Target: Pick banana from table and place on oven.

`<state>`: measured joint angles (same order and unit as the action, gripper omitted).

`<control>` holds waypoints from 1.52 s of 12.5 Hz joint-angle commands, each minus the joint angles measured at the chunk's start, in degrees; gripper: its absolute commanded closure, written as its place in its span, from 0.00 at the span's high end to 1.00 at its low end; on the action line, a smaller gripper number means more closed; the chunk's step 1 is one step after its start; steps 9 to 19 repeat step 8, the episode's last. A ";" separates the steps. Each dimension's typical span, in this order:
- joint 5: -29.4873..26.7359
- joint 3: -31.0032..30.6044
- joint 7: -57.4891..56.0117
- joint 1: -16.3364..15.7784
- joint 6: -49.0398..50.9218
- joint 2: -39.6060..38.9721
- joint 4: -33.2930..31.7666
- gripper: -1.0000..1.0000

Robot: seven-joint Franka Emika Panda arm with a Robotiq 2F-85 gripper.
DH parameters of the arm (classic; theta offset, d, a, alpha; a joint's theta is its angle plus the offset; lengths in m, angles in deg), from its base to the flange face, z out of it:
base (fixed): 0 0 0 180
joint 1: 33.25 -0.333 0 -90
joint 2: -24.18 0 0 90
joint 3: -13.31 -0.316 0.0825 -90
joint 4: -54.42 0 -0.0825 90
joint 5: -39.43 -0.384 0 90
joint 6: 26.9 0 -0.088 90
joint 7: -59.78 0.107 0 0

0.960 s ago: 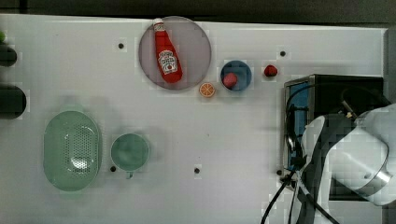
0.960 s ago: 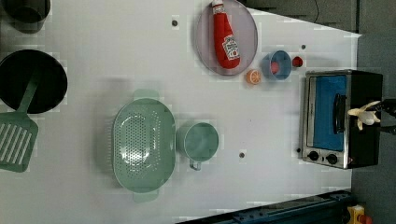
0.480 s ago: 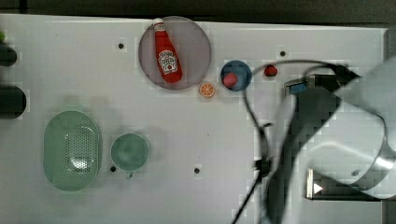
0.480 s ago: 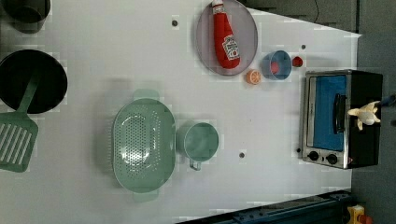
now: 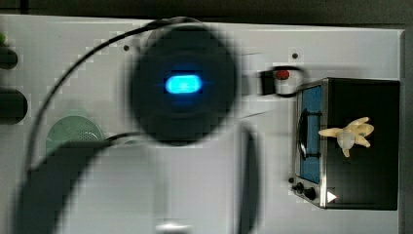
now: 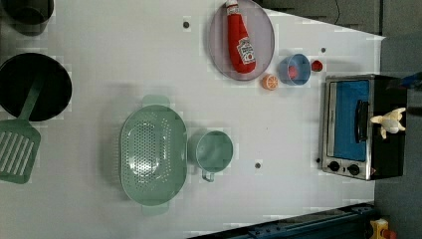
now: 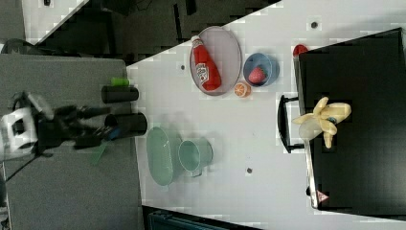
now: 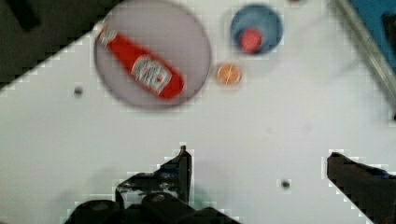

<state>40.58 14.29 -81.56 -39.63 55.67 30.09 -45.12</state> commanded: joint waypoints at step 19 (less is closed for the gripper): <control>1.39 1.76 9.13 2.34 5.06 -0.31 0.15 1.00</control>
